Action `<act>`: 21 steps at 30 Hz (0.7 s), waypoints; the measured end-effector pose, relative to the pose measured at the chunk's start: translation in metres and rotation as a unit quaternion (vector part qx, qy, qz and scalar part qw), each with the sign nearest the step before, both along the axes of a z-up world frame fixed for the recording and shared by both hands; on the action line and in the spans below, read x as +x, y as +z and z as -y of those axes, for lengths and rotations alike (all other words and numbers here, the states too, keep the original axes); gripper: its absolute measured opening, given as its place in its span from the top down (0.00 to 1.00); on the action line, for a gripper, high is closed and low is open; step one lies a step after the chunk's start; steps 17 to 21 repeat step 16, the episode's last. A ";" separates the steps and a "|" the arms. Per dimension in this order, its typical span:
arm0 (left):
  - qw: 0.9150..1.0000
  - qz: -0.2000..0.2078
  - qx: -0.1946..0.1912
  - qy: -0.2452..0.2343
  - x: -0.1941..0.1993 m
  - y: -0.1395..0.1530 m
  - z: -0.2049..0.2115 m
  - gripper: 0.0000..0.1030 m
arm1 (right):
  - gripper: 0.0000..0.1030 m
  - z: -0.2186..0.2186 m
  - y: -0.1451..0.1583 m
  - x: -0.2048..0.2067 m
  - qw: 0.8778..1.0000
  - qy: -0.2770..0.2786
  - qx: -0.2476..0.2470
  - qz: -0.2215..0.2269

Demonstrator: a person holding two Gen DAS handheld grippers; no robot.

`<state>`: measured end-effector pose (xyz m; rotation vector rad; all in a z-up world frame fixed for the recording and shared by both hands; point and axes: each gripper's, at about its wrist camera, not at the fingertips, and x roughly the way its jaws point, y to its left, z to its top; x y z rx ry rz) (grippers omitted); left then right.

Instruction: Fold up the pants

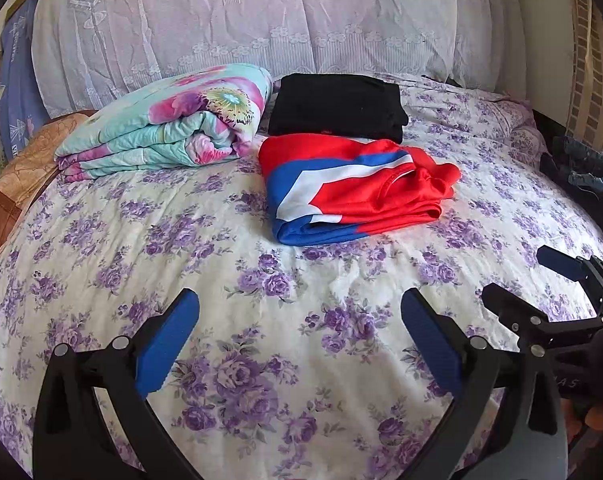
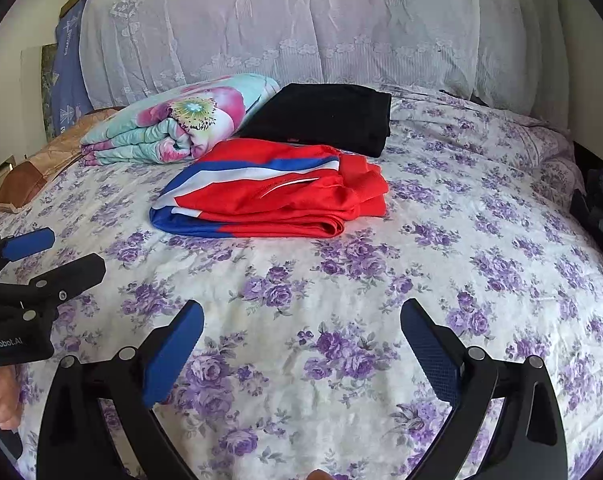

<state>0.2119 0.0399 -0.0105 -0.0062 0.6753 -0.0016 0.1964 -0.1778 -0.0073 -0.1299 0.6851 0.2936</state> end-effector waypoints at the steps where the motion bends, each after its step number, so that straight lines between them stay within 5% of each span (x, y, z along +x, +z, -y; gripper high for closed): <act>1: 1.000 0.000 0.000 0.000 0.000 0.000 0.000 0.04 | 0.04 0.000 0.000 0.000 1.000 0.000 0.000 0.000; 21: 1.000 -0.002 -0.002 0.002 -0.001 -0.001 0.003 0.04 | 0.03 0.000 -0.001 0.000 1.000 -0.001 0.000 -0.001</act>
